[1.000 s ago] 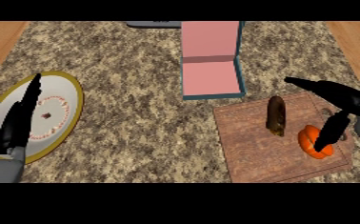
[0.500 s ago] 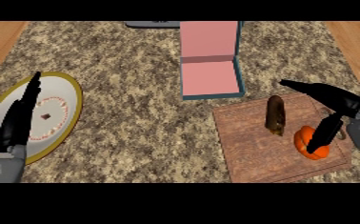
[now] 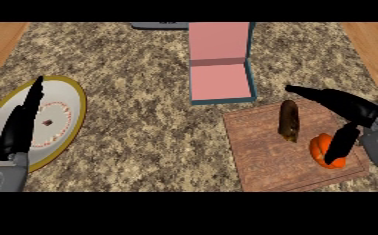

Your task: Pick the sweet potato from the cutting board and place it in the cardboard box

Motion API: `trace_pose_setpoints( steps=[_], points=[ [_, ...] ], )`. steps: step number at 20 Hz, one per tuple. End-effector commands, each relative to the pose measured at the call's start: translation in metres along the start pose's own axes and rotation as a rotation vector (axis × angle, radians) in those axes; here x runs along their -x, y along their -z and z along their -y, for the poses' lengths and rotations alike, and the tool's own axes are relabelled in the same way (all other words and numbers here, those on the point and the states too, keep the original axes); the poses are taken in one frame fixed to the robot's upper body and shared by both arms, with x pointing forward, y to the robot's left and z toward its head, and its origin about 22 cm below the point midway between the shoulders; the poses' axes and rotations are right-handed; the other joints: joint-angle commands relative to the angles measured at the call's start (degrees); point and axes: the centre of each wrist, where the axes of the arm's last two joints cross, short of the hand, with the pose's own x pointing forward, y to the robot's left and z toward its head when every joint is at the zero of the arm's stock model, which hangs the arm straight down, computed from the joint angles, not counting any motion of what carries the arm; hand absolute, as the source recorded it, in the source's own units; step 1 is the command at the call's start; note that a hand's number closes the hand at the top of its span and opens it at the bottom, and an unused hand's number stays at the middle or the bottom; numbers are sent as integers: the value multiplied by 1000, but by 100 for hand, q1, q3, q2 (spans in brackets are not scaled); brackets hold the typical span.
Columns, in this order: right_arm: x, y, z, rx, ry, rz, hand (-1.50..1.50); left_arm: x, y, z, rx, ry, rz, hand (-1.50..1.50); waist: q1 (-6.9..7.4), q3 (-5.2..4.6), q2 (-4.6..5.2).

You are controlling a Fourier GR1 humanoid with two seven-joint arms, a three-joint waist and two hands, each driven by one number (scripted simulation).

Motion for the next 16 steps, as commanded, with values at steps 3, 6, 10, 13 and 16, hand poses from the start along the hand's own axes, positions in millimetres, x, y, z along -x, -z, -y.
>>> trace_pose_setpoints(
  steps=[3,6,10,13,16],
  points=[
    [-25,9,-10,-46,-48,-59,-150,11,-7,-18,-6,12,1,0,5,2,-4],
    [-41,14,-38,-66,-63,-102,-150,2,5,-17,-11,2,-6,0,-35,0,-6],
    [-6,27,-29,-65,-53,-143,-150,-1,-8,-1,-3,8,5,0,34,5,10],
    [-14,53,-47,-79,-66,-169,-150,-13,3,-20,14,-2,19,0,59,7,15],
    [-9,32,-47,74,-156,-127,150,3,3,-18,-16,5,11,0,9,5,12]
  ],
)
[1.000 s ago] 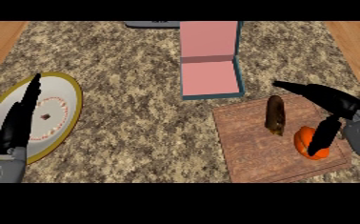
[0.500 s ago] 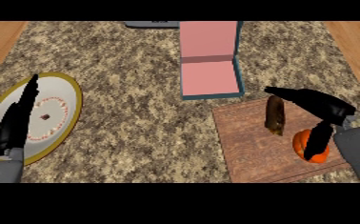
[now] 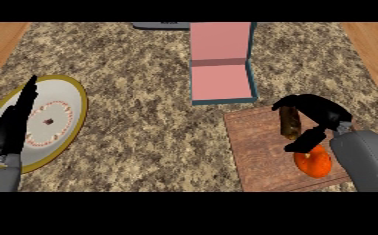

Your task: Pick the sweet potato from the cutting board and place it in the cardboard box

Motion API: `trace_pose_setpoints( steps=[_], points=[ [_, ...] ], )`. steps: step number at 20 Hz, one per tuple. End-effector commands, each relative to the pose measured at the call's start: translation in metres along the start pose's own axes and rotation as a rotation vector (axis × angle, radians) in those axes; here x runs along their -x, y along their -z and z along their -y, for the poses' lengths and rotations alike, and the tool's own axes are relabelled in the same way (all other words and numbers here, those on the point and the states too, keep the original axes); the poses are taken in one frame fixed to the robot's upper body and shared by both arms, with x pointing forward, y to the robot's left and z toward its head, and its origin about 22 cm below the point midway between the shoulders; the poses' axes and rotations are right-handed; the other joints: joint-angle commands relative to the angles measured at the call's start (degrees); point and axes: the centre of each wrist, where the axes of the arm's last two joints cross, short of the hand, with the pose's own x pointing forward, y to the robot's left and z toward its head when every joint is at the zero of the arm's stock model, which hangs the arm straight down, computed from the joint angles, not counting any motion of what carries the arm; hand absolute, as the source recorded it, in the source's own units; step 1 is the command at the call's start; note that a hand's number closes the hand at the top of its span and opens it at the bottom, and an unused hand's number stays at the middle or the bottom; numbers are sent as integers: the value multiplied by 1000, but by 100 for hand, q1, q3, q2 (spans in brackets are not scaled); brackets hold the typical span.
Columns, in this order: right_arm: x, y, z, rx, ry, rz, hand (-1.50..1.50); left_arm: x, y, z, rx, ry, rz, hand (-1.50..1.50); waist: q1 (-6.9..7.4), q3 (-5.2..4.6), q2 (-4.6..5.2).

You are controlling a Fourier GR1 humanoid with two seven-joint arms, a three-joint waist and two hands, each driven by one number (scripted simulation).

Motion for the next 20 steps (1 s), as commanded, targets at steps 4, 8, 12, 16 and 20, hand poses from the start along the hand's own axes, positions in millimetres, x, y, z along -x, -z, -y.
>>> trace_pose_setpoints(
  steps=[4,8,12,16,20],
  points=[
    [-2,17,-18,183,-72,10,150,18,-10,15,1,0,7,0,-1,22,26],
    [8,19,-9,267,-137,0,150,-11,-2,3,-7,13,-24,0,7,25,22],
    [-12,7,-11,424,-47,-221,150,16,-13,7,-25,13,-34,0,-201,7,-56],
    [18,-9,-45,556,122,-618,150,25,-15,-5,-56,7,-83,0,-557,-8,-141],
    [-28,-21,-34,736,57,-714,150,21,-14,-5,-51,16,-74,0,-522,-18,-155]
  ],
)
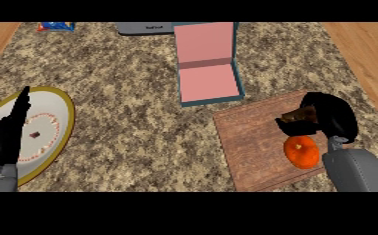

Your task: Pick the sweet potato from the cutting board and place it in the cardboard box

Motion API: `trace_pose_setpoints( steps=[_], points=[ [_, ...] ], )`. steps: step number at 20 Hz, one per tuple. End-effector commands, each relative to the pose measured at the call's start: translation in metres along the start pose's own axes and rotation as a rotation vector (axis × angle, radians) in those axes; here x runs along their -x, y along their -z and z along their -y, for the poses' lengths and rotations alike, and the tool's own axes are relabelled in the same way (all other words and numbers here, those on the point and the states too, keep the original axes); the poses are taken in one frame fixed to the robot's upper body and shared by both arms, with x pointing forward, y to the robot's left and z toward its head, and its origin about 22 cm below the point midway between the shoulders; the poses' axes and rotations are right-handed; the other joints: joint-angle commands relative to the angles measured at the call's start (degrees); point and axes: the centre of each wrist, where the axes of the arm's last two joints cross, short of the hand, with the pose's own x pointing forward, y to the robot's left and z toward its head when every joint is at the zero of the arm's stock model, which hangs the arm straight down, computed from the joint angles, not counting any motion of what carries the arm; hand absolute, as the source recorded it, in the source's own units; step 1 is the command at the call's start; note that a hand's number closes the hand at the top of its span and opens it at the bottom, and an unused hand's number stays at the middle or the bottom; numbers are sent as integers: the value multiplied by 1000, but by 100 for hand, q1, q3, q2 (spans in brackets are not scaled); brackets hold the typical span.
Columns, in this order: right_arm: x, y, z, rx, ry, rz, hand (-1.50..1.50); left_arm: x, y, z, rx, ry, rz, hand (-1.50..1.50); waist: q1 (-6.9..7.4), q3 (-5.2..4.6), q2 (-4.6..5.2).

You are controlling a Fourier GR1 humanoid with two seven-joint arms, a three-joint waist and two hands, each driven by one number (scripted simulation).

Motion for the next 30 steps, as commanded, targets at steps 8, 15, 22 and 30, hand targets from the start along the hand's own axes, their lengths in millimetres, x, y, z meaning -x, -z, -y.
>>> trace_pose_setpoints(
  steps=[8,15,22,30],
  points=[
    [-92,-106,81,490,55,-15,150,-2,1,-3,25,5,29,0,215,12,69],
    [-153,-114,117,447,121,45,150,-35,11,8,50,-17,56,0,445,32,151],
    [-192,-76,167,459,311,59,150,-38,22,7,63,-24,57,0,451,32,163],
    [-234,1,154,399,440,-10,150,-23,9,10,83,-18,78,0,613,34,210]
  ],
)
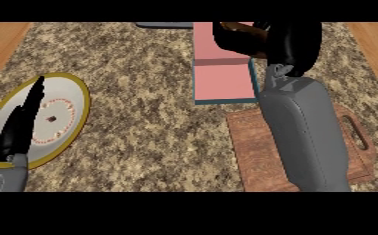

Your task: Pick the sweet potato from the cutting board and place it in the cardboard box

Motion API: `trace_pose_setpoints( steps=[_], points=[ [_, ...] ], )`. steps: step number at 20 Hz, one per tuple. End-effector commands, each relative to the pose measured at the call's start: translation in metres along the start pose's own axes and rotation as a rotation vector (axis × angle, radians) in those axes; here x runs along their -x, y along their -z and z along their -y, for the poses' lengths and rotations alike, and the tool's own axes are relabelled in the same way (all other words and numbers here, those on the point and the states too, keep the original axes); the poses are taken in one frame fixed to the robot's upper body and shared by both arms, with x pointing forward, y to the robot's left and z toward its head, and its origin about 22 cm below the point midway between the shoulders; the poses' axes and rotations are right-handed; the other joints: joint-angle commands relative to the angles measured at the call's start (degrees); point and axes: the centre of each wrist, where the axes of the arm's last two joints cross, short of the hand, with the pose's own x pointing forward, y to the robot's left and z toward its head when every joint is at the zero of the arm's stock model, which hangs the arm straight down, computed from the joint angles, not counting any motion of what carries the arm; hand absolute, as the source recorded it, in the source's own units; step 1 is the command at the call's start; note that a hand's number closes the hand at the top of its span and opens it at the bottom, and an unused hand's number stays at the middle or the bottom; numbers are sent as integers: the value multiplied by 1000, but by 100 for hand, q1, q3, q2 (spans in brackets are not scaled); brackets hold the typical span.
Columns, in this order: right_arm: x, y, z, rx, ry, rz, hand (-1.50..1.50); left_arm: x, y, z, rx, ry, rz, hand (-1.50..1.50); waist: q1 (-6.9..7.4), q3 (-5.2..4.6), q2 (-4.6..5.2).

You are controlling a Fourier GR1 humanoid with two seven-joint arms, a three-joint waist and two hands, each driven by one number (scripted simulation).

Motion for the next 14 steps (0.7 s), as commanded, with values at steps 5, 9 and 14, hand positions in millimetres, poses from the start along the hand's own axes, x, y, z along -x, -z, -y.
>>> trace_pose_setpoints(
  steps=[5,9,14],
  points=[
    [-6,45,-59,-45,69,-65,150,-11,7,10,10,-2,14,0,60,1,38],
    [9,72,-70,-62,63,-75,150,0,6,-7,6,-14,7,0,85,2,47],
    [11,88,-81,-20,5,-185,150,-17,8,15,21,-6,45,0,206,2,111]
  ],
)
